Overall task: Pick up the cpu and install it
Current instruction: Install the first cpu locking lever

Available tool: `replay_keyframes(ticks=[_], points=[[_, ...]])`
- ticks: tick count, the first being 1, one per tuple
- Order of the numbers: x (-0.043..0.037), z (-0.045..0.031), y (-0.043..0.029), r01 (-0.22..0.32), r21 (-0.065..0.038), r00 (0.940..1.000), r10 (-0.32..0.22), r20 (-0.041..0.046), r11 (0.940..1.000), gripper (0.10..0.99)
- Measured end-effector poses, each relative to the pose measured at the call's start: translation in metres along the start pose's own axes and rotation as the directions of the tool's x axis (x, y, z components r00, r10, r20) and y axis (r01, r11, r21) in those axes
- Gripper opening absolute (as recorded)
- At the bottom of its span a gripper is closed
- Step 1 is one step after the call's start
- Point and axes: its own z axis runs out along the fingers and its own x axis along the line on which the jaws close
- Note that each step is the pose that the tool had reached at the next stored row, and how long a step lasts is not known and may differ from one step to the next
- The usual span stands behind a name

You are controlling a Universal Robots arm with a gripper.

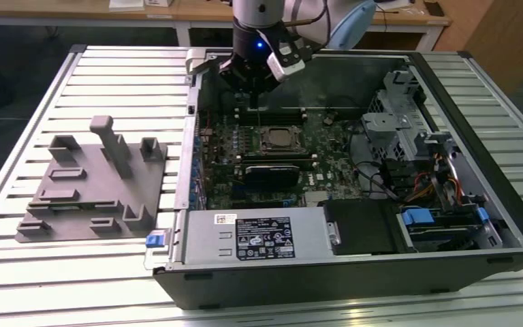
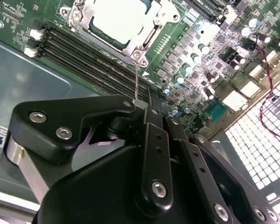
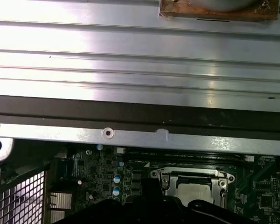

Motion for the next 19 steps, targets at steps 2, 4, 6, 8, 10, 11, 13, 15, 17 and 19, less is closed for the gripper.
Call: replay_keyframes(ticks=[2, 4, 6, 8, 10, 11, 13, 15, 17, 19], points=[[-0.0009, 0.0, 0.0, -0.001, 0.0, 1.0, 0.001, 0.0, 1.0, 0.106], [-0.0018, 0.0, -0.0001, -0.003, 0.0, 1.0, 0.003, 0.0001, 1.0, 0.106], [-0.0028, 0.0001, -0.0001, -0.004, 0.0, 1.0, 0.004, 0.0001, 1.0, 0.106], [-0.0039, 0.0001, -0.0001, -0.004, 0.0, 1.0, 0.004, 0.0001, 1.0, 0.106], [-0.0051, 0.0002, -0.0002, -0.005, 0.0, 1.0, 0.005, 0.0002, 1.0, 0.106], [-0.0057, 0.0003, -0.0002, -0.006, 0.0, 1.0, 0.006, 0.0003, 1.0, 0.106], [-0.0083, 0.0004, -0.0003, -0.009, 0.0, 1.0, 0.009, 0.0004, 1.0, 0.106], [-0.0109, 0.0007, -0.0004, -0.011, 0.0, 0.9999, 0.011, 0.0005, 0.9999, 0.106], [-0.0136, 0.001, -0.0005, -0.013, 0.0, 0.9999, 0.013, 0.0005, 0.9999, 0.106], [-0.0161, 0.0012, -0.0006, -0.013, 0.0, 0.9999, 0.013, 0.0005, 0.9999, 0.106]])
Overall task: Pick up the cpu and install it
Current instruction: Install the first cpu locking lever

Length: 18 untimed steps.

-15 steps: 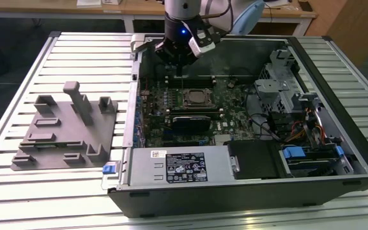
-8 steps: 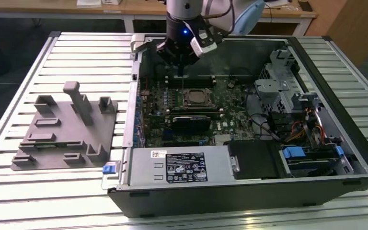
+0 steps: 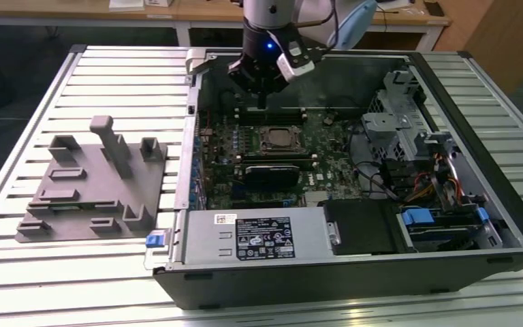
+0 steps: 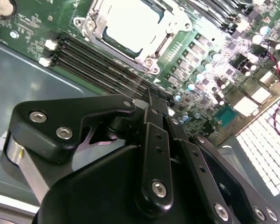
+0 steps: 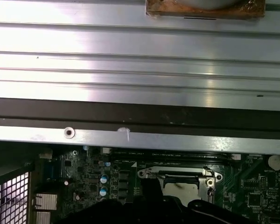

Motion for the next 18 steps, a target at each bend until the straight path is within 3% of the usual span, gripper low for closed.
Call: replay_keyframes(ticks=[2, 5, 7, 18], points=[[-0.002, 0.0003, -0.0001, -0.001, -0.001, 1.0, 0.001, 0.0001, 1.0, 0.106], [-0.0024, 0.0008, -0.0002, -0.002, -0.021, 1.0, 0.002, 0.0006, 0.9998, 0.106], [-0.003, 0.0015, -0.0008, -0.005, -0.027, 1.0, 0.005, 0.0009, 0.9996, 0.106], [-0.0056, 0.0053, -0.0019, -0.009, -0.027, 1.0, 0.009, 0.0009, 0.9996, 0.106]])
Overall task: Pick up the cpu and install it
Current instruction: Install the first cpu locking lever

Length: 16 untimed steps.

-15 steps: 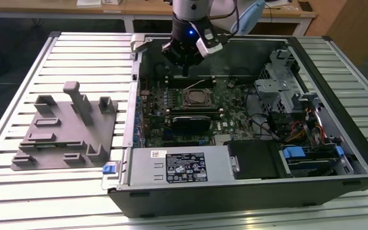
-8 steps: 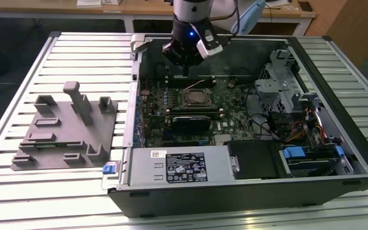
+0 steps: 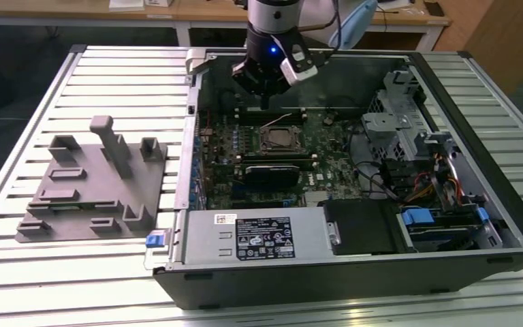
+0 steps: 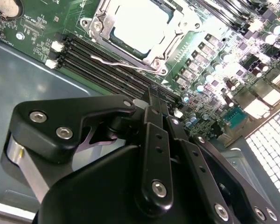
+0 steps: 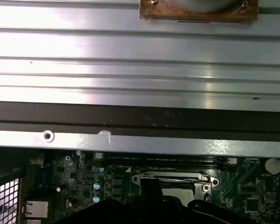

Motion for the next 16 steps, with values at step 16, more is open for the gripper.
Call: replay_keyframes(ticks=[16], points=[[-0.0016, 0.004, -0.0003, 0.002, 0.0, 1.0, -0.002, 0.0, 1.0, 0.106]])
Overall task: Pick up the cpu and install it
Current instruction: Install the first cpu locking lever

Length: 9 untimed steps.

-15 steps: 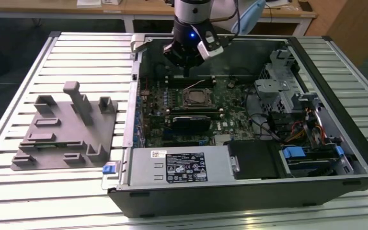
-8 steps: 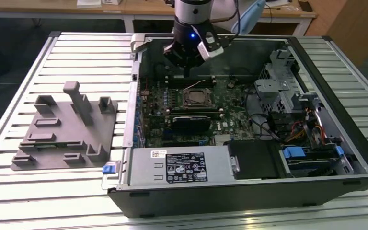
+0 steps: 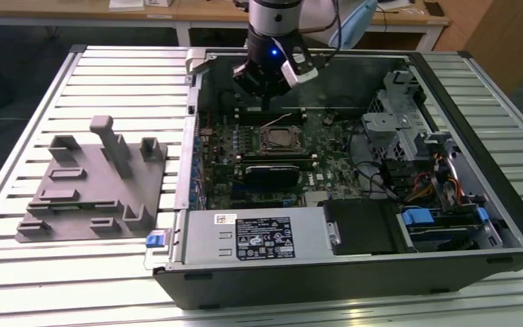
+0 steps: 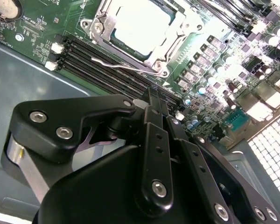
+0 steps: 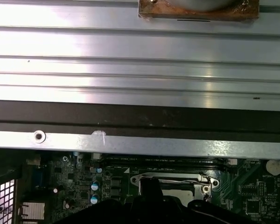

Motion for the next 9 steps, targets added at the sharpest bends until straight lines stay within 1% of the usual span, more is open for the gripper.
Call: replay_keyframes(ticks=[9], points=[[-0.0025, 0.0021, -0.0002, 0.0, 0.0, 1.0, 0.0, 0.0001, 1.0, 0.106]])
